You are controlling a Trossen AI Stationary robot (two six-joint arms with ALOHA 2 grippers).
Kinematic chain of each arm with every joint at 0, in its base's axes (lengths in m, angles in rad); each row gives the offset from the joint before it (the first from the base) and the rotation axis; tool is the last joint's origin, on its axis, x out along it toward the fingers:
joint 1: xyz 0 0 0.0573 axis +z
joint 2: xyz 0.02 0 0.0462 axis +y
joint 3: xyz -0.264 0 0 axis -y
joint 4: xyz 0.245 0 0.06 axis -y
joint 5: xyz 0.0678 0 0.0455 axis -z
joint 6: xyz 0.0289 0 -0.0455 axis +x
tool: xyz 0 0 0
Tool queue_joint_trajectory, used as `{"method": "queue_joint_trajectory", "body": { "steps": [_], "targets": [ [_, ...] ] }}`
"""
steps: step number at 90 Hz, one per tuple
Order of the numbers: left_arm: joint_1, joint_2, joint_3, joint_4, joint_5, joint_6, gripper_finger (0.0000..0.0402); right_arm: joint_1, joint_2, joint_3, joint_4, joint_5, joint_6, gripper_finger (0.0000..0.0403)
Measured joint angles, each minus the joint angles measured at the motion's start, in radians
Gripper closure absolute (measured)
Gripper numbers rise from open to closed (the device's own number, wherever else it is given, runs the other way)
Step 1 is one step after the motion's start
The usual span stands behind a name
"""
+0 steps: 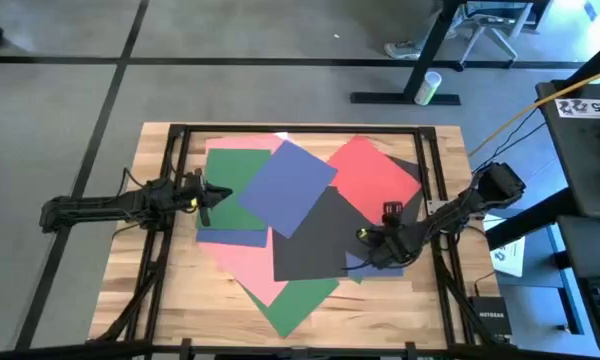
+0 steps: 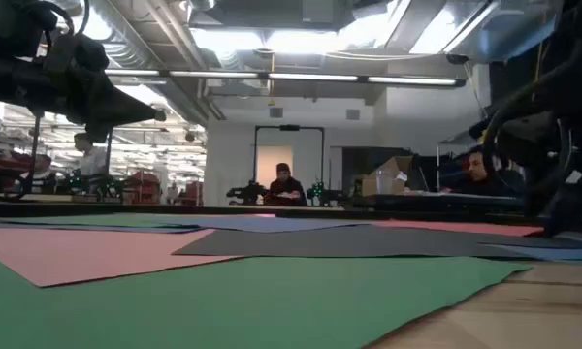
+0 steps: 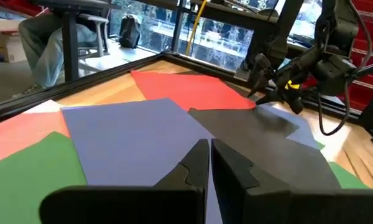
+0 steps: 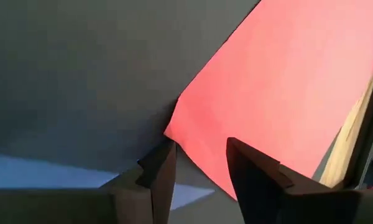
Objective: Organize paper
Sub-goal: Move the red paper to the bottom right of the table
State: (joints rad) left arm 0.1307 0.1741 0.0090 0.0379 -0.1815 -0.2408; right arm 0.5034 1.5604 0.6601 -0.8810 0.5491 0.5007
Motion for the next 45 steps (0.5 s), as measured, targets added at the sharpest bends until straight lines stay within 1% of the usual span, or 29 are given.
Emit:
{"method": "queue_joint_trajectory", "body": {
  "steps": [15, 23, 30, 41, 45],
  "targets": [
    [0.0, 0.0, 0.0, 0.0, 0.0, -0.007, 0.0401, -0.002, 0.0, 0.0, 0.038, 0.074, 0.0, 0.0272],
    [0.0, 0.0, 0.0, 0.0, 0.003, -0.009, 0.0401, -0.017, 0.0, 0.0, 0.061, 0.108, 0.0, 0.0285],
    [0.0, 0.0, 0.0, -0.001, 0.027, -0.009, 0.0401, -0.042, 0.0, 0.0, 0.08, 0.114, 0.0, 0.0311],
    [0.0, 0.0, 0.0, 0.002, 0.055, -0.016, 0.0401, -0.075, 0.0, 0.0, 0.107, 0.114, -0.014, 0.0379],
    [0.0, 0.0, 0.0, 0.008, 0.065, -0.02, 0.0401, -0.081, 0.0, 0.0, 0.115, 0.117, -0.032, 0.0392]
  ]
}}
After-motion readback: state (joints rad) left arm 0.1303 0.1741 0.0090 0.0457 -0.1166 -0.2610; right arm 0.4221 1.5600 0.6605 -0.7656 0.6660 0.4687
